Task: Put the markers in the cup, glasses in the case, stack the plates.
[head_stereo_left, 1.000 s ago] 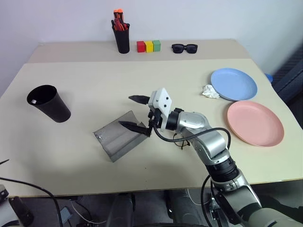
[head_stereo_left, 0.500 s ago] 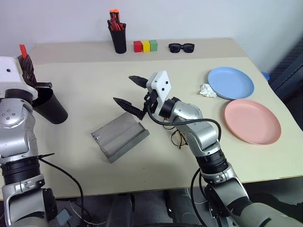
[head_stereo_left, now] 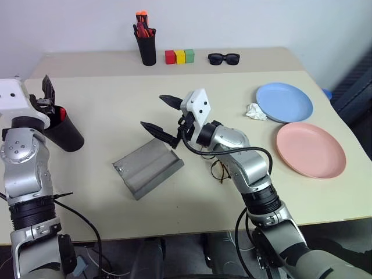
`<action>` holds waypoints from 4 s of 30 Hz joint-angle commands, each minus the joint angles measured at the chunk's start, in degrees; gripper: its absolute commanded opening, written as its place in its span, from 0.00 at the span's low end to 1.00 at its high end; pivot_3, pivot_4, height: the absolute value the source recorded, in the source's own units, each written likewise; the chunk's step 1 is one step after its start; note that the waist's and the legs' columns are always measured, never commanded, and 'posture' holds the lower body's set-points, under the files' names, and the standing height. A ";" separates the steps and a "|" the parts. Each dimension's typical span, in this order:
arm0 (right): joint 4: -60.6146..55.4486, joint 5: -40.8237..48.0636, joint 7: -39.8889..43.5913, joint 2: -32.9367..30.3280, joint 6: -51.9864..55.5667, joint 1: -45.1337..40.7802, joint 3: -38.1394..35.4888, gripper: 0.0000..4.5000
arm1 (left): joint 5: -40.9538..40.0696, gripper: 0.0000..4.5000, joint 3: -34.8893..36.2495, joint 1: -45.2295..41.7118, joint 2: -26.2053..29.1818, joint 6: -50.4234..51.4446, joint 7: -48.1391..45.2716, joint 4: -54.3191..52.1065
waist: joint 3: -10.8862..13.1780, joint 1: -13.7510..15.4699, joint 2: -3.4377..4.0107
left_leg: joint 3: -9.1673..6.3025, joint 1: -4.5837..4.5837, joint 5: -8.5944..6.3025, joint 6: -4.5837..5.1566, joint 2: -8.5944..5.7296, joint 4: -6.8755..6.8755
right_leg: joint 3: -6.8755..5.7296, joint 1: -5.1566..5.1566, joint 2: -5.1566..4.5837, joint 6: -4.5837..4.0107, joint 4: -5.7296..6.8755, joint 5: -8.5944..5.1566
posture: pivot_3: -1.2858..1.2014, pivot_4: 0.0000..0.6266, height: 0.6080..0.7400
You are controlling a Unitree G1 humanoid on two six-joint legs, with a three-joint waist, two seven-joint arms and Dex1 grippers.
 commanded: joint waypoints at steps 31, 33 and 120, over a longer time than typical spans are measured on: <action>-13.71 -1.38 16.85 -36.07 3.31 14.24 -7.89 1.00 | 2.90 0.04 -44.39 4.01 16.56 13.76 -44.19 -14.35 | 0.12 0.38 0.22 | 0.03 0.04 0.00 0.02 0.02 0.10 | 0.10 0.08 0.09 -0.29 -0.11 -0.16 | 0.52 0.24 1.00; -13.57 -1.59 16.93 -37.11 4.67 14.27 -7.90 1.00 | 5.17 0.04 -44.79 1.87 15.68 8.96 -46.14 -11.25 | 0.13 0.53 0.21 | 0.04 0.04 0.00 0.02 0.01 0.18 | 0.10 0.13 0.08 -0.30 -0.12 -0.16 | 0.52 0.24 1.00; 10.48 -5.95 21.93 -11.35 7.63 -14.92 7.82 0.78 | -11.94 0.02 -5.96 21.66 11.70 25.75 -34.82 -20.29 | 0.11 -0.91 0.22 | -0.12 -0.47 -0.06 0.12 0.06 0.38 | 0.01 -0.36 0.16 -0.06 0.12 0.04 | 0.52 0.24 1.00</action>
